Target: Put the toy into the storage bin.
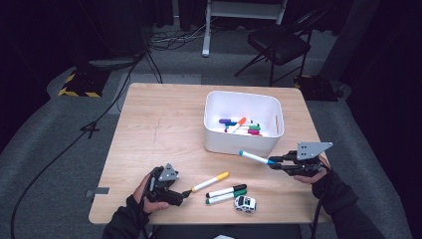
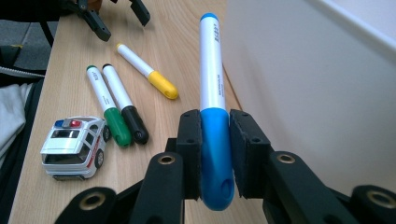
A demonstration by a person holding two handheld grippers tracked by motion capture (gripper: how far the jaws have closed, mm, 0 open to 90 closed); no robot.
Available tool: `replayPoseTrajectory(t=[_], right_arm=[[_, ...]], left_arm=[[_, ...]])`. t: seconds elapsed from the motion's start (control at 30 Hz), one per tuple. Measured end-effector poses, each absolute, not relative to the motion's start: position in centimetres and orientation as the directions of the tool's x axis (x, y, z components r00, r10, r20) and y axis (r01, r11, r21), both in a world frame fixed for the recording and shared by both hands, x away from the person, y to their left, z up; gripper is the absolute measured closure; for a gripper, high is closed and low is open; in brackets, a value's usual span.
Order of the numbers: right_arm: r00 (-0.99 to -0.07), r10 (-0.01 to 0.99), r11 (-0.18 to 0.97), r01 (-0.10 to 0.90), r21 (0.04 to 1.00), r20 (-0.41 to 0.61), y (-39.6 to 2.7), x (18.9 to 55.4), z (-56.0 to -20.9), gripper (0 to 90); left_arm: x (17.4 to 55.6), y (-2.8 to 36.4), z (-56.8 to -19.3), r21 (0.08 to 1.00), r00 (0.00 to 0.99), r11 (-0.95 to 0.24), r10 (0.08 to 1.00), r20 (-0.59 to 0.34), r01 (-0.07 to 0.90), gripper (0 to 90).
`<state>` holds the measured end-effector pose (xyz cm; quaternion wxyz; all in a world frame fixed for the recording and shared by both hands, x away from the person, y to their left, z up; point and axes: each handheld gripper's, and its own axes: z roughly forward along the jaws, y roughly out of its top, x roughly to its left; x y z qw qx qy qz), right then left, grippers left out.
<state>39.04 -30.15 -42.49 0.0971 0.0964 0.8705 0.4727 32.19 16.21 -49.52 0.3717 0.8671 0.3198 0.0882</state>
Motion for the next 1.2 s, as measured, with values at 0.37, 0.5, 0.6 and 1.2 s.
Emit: replayPoseTrajectory(t=[0.37,0.5,0.6,1.2], right_arm=[[-0.962,0.243,0.527,0.02,0.85,-0.128,-30.2,38.8,-39.5,75.2],[-0.962,0.234,0.521,-0.001,0.854,-0.143,-30.2,39.0,-38.3,75.2],[-0.962,0.232,0.51,-0.009,0.86,-0.147,-30.2,39.1,-37.5,75.2],[-0.937,0.28,0.49,-0.048,0.87,-0.209,-30.1,42.0,-31.7,75.1]], left_arm=[[32.3,17.6,-50.0,0.677,0.746,-0.53,0.664,-0.043,0.51,16.5],[32.2,17.5,-50.1,0.672,0.738,-0.525,0.673,-0.048,0.522,15.9],[32.2,17.5,-50.2,0.677,0.736,-0.527,0.677,-0.031,0.514,14.4],[32.4,17.4,-50.2,0.671,0.731,-0.53,0.682,-0.025,0.519,10.6]])
